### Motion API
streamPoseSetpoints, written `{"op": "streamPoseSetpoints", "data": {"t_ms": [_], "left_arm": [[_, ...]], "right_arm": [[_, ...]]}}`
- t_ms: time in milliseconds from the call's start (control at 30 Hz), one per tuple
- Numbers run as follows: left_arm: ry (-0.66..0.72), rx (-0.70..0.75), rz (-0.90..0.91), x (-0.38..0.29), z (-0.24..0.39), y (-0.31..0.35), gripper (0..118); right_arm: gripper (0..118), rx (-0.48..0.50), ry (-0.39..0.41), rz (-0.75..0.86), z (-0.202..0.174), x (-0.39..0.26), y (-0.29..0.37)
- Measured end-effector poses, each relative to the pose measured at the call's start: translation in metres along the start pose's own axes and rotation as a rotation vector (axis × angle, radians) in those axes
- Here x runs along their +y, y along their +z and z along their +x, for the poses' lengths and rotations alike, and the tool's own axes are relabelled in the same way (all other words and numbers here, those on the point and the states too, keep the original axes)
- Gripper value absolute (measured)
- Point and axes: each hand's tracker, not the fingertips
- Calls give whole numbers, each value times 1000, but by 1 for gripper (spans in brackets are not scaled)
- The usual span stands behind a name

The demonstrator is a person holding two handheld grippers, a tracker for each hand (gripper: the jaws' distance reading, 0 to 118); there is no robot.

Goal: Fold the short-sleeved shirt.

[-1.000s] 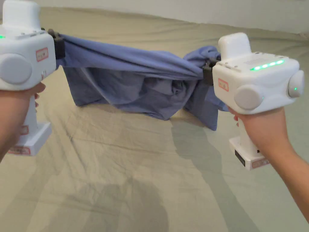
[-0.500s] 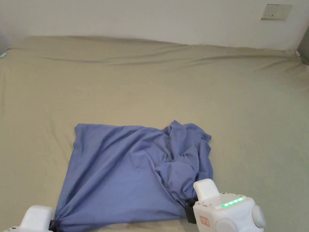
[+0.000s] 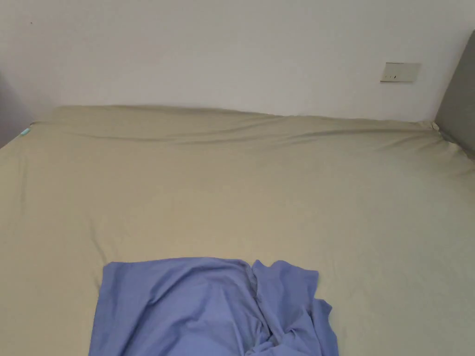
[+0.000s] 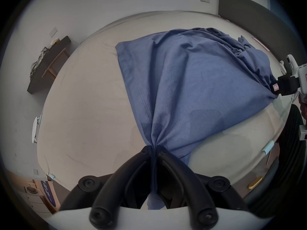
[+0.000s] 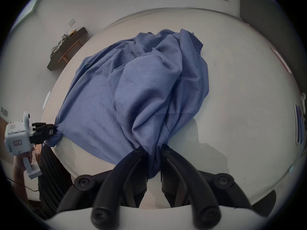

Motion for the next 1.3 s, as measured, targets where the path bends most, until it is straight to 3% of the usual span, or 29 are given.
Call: {"op": "streamPoseSetpoints", "data": {"t_ms": [133, 167, 200, 233, 267, 300, 433, 533, 667, 733, 867, 900, 967, 1300], "left_arm": [[2, 12, 3, -1, 2, 1, 6], [12, 10, 8, 4, 0, 3, 19], [41, 7, 28, 8, -2, 5, 40], [79, -8, 68, 14, -6, 9, 71], [103, -20, 100, 19, -8, 15, 104], [125, -37, 164, 27, -11, 24, 112], [190, -40, 410, 73, -19, 71, 112], [236, -24, 624, 112, -22, 114, 112], [310, -31, 847, 152, -21, 170, 110], [303, 20, 954, 166, -16, 196, 101], [244, 167, 1069, 185, 2, 225, 16], [234, 185, 1089, 189, 6, 229, 10], [214, 190, 1110, 195, 13, 233, 2], [108, 226, 1087, 213, 34, 210, 0]], "right_arm": [[14, -15, -2, 55, -1, -12, 8], [30, -33, -6, 54, -1, -9, 10], [55, -60, 0, 41, -1, -4, 13], [88, -60, 6, 37, 2, 2, 18], [112, -54, 8, 52, 4, 5, 24], [116, -41, 10, 116, 6, 13, 37], [112, -48, 59, 308, 4, 53, 96], [112, -115, 150, 521, -13, 89, 145], [110, -230, 231, 788, -49, 128, 201], [98, -260, 271, 887, -69, 143, 221], [10, -324, 357, 997, -104, 159, 236], [3, -317, 376, 1015, -112, 161, 236], [0, -312, 390, 1028, -125, 163, 232], [0, -305, 446, 1005, -147, 171, 193]]}}
